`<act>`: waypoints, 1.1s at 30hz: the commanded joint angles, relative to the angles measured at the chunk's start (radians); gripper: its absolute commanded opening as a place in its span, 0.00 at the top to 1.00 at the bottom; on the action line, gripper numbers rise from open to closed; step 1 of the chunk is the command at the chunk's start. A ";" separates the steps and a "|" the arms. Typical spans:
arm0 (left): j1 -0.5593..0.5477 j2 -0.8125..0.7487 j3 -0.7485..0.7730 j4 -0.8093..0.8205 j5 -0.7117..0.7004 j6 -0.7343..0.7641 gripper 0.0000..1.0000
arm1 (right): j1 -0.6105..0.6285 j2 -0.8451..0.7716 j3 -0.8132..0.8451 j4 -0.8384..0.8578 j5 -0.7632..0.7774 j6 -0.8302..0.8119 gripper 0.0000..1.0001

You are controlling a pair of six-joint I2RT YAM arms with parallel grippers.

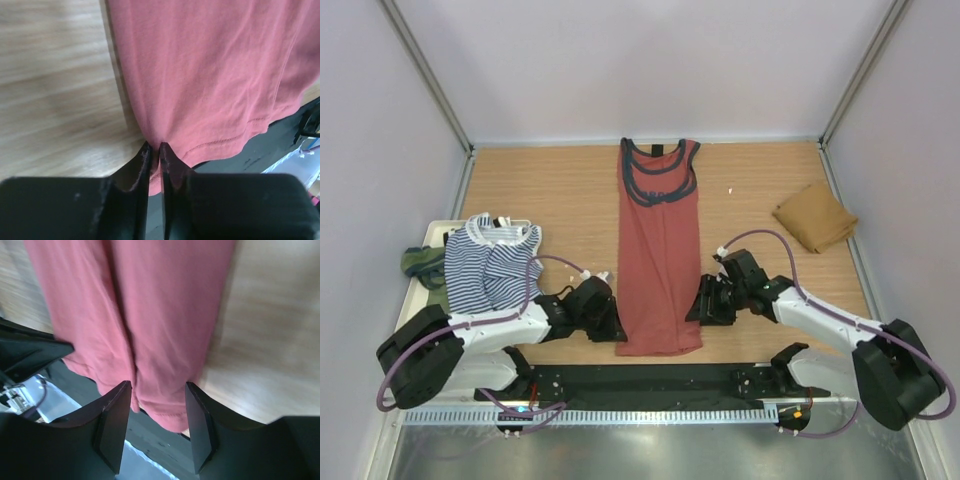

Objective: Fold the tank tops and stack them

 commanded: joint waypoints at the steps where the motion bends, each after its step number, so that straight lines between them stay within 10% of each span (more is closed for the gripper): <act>1: -0.038 -0.027 -0.018 0.002 -0.075 -0.058 0.84 | 0.015 -0.125 -0.041 -0.064 0.075 0.038 0.47; 10: -0.041 -0.149 -0.038 -0.082 -0.091 -0.069 0.55 | 0.029 -0.299 -0.064 -0.258 0.102 0.012 0.49; 26: -0.131 -0.143 -0.078 -0.070 -0.088 -0.141 0.60 | 0.138 -0.155 -0.144 -0.055 0.021 0.085 0.57; 33: -0.142 -0.157 -0.098 -0.064 -0.078 -0.156 0.68 | 0.268 -0.162 -0.138 -0.066 0.087 0.163 0.89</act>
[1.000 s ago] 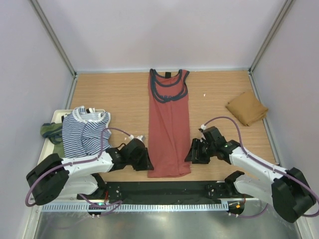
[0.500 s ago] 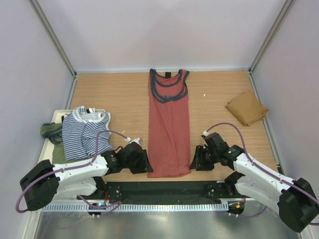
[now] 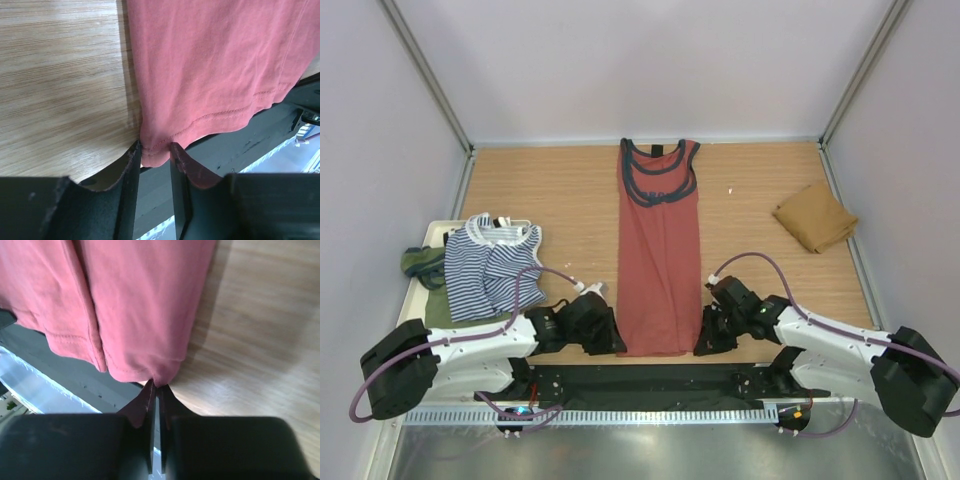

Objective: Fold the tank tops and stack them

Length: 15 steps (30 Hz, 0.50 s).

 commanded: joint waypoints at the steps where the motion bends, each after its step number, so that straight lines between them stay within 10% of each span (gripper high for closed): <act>1: -0.009 -0.010 -0.034 -0.010 -0.012 -0.011 0.69 | 0.056 -0.040 0.000 0.005 0.047 0.071 0.94; 15: -0.013 -0.099 -0.017 -0.045 -0.003 -0.014 1.00 | 0.070 -0.174 0.106 -0.175 0.096 0.048 0.99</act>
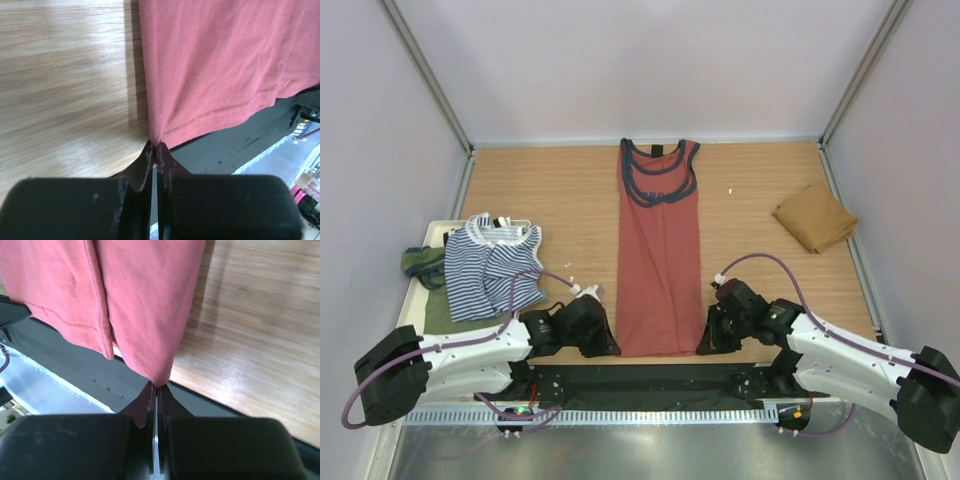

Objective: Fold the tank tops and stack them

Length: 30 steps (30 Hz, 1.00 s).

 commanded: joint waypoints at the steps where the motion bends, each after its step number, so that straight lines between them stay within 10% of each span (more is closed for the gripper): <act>1: -0.006 -0.051 0.038 -0.050 -0.014 0.010 1.00 | 0.008 -0.021 0.114 -0.103 0.039 -0.035 0.99; 16: 0.168 0.073 0.420 -0.221 -0.075 0.254 1.00 | -0.120 0.189 0.487 -0.158 0.243 -0.227 0.99; 30: 0.431 0.507 0.805 -0.206 -0.063 0.471 1.00 | -0.442 0.680 0.806 -0.019 0.160 -0.393 0.99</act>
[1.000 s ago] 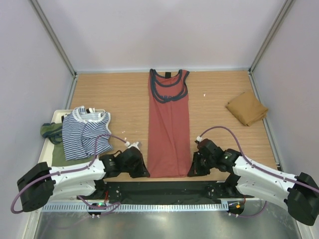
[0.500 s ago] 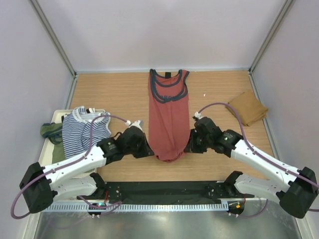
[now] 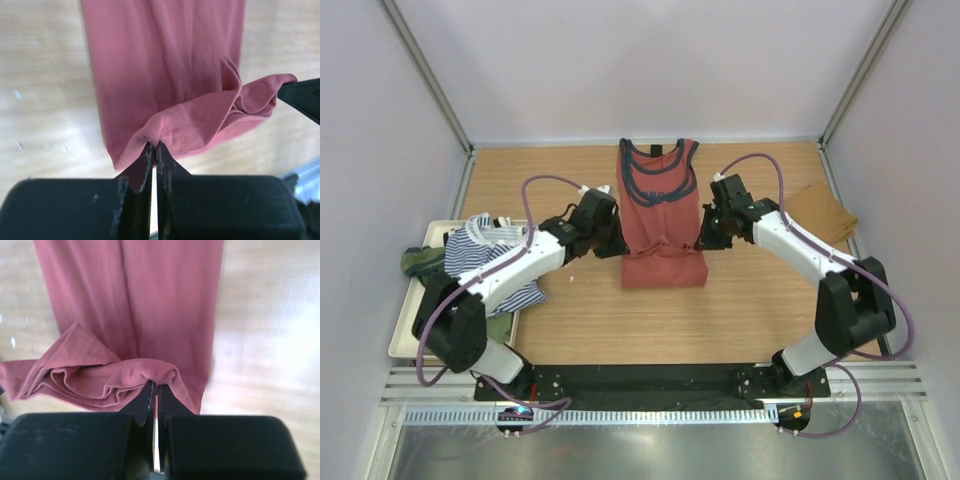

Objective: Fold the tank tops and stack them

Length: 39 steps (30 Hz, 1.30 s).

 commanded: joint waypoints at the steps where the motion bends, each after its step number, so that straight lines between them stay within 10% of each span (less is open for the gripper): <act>1: 0.067 0.098 0.090 0.019 -0.017 0.084 1.00 | -0.060 0.098 0.078 0.093 -0.026 -0.046 0.99; 39: 0.164 0.306 0.281 0.148 0.049 0.164 1.00 | -0.163 0.291 0.316 0.127 -0.083 -0.020 0.99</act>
